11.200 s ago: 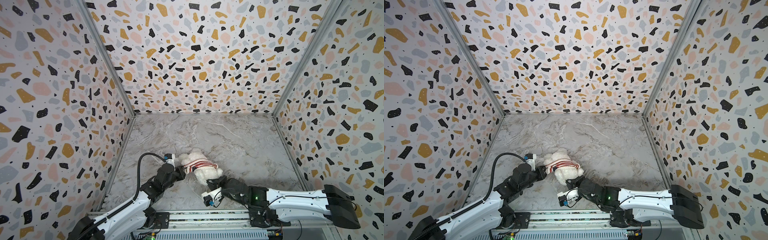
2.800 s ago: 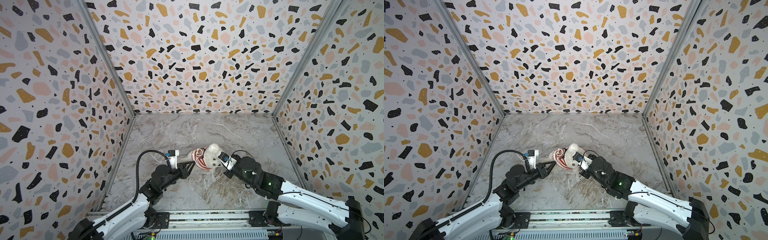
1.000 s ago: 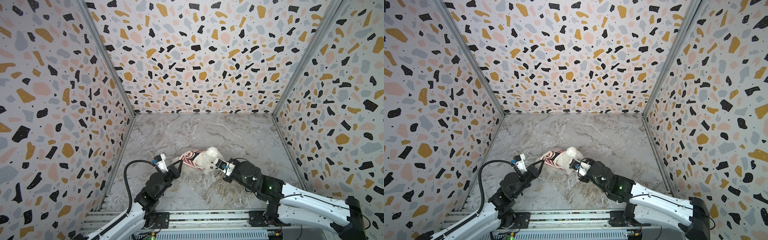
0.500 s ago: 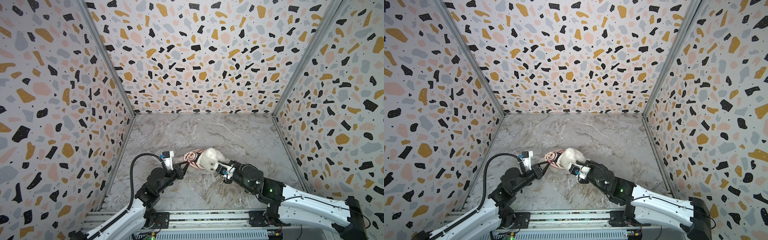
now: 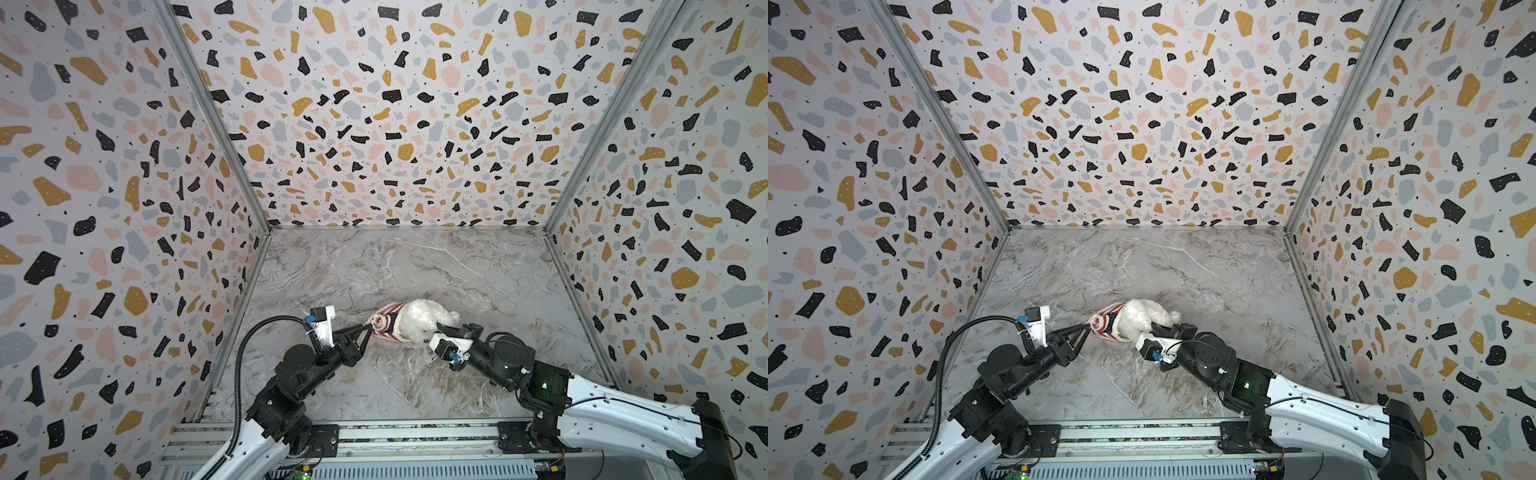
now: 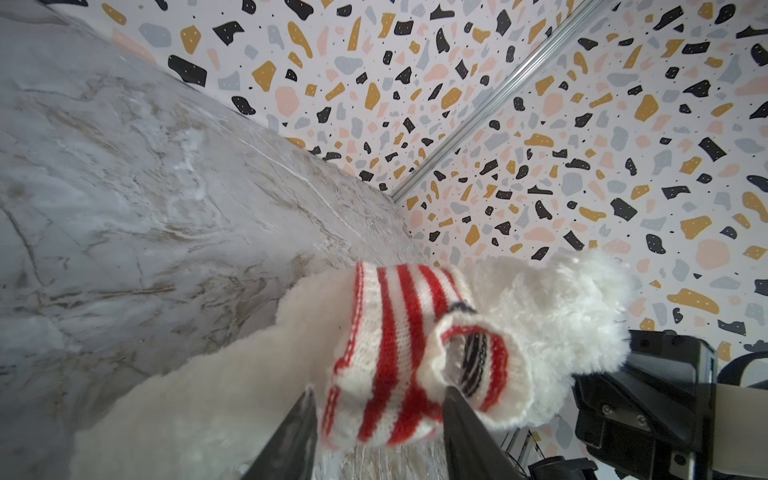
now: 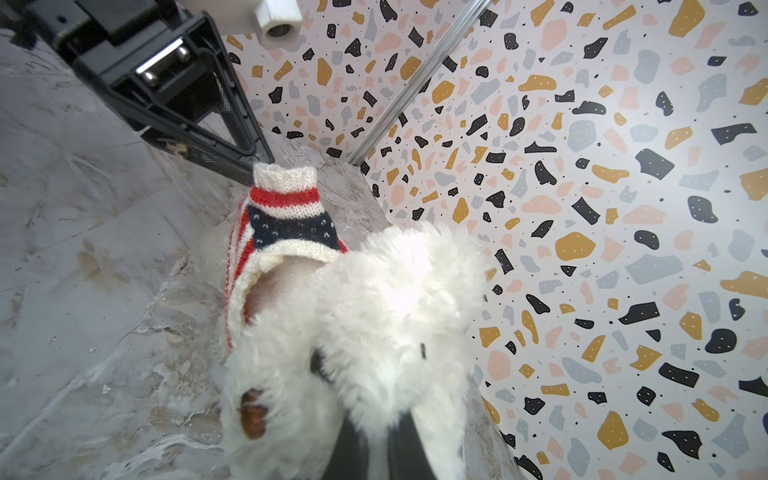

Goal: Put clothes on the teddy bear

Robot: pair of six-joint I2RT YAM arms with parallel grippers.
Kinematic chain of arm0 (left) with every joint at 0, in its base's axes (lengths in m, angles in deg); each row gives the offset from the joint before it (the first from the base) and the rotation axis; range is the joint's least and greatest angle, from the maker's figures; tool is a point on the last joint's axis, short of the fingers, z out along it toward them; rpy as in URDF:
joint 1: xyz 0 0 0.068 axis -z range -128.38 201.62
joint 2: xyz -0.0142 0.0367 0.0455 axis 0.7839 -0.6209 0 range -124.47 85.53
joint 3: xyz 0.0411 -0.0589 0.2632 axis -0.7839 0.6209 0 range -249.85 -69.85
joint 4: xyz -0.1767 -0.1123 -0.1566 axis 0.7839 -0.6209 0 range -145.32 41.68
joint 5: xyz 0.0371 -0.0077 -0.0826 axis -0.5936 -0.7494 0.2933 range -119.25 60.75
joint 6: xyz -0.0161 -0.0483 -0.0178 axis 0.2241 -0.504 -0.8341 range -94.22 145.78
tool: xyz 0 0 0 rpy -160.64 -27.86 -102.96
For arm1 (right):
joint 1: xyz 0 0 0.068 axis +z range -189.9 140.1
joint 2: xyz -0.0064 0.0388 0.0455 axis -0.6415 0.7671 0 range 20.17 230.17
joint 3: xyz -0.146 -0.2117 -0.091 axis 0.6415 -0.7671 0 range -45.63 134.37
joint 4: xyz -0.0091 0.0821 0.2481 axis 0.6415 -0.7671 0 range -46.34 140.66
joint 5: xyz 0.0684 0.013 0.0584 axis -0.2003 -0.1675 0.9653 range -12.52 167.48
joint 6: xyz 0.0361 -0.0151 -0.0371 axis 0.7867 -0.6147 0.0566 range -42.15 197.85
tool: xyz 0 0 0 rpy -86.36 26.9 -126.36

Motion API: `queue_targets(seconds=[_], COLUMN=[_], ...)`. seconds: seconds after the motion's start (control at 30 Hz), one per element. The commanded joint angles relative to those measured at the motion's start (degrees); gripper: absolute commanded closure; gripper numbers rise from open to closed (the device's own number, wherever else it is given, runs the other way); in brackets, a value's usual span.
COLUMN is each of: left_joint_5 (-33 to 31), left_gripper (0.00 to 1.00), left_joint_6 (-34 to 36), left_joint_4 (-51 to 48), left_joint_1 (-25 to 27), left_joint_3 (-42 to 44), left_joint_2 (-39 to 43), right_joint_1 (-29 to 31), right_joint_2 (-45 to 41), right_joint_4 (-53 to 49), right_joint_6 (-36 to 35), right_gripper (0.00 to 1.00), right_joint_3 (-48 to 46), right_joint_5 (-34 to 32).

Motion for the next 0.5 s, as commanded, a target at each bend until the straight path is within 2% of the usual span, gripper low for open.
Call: queue_targets(seconds=[0.0, 0.27, 0.47], left_joint_5=[-0.8, 0.0, 0.0], left_gripper=[0.49, 0.58, 0.63], left_joint_6=[1.1, 1.7, 0.5], left_joint_4=[-2.3, -3.7, -3.4], left_joint_1=[-0.3, -0.3, -0.3], left_joint_3=[-2.6, -4.7, -3.5], left_joint_2=[-0.2, -4.3, -3.4], right_joint_1=[0.0, 0.0, 0.0], right_joint_2=[-1.9, -3.0, -4.9], right_joint_4=[3.5, 3.5, 2.5], right_joint_6=[-0.9, -0.6, 0.3], right_gripper=[1.00, 1.00, 1.00], right_joint_3=[0.3, -0.6, -1.7], right_joint_5=[1.2, 1.1, 0.3])
